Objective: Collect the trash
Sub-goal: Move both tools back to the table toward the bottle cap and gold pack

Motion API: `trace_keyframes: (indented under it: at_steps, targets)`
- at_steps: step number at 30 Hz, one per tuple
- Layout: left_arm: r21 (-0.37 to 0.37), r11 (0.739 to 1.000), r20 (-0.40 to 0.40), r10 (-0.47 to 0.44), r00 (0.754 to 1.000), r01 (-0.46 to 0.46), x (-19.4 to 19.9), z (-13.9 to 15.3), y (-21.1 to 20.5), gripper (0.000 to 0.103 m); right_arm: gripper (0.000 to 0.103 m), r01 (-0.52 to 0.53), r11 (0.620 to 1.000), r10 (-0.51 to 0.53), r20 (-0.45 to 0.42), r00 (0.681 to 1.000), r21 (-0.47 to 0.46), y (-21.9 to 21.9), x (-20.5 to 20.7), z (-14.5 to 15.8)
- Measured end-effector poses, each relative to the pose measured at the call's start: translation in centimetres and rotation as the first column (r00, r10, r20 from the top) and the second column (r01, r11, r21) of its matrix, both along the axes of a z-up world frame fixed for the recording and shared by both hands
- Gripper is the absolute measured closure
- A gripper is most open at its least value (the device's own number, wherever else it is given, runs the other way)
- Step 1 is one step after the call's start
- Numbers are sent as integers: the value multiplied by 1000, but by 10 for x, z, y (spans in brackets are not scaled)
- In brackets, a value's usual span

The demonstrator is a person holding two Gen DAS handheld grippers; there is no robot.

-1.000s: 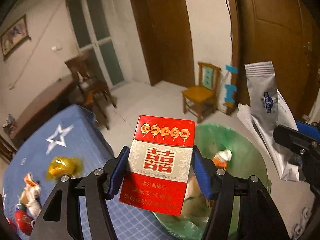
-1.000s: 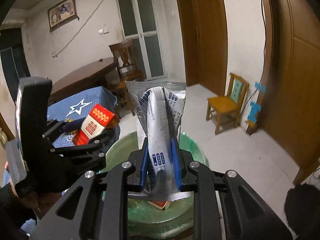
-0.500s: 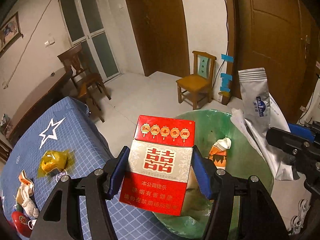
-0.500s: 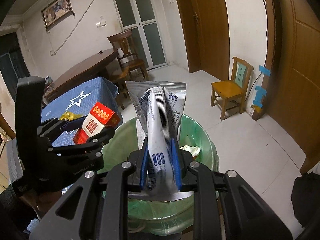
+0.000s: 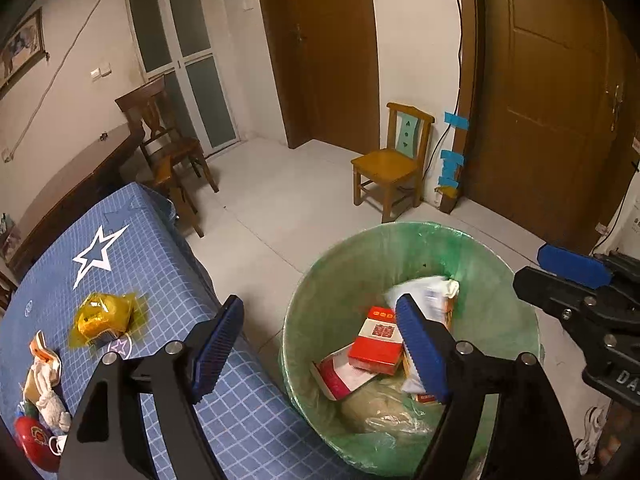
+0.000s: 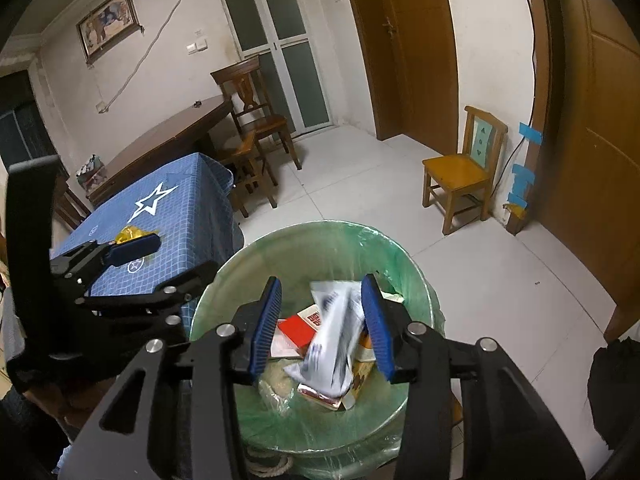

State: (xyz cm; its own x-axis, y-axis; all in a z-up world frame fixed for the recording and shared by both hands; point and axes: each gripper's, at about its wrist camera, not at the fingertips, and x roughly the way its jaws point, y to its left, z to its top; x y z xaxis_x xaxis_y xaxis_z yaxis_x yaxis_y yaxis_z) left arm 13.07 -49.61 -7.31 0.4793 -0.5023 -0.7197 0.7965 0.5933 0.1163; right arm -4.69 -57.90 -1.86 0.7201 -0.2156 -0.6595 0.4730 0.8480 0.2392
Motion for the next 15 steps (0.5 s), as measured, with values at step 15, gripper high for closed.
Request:
trace_keyframes:
  at_steps: [15]
  targets:
    - [-71, 982, 6, 177, 984, -176, -2, 26, 107, 24, 63, -43, 994, 57, 155, 986, -96, 56, 4, 28]
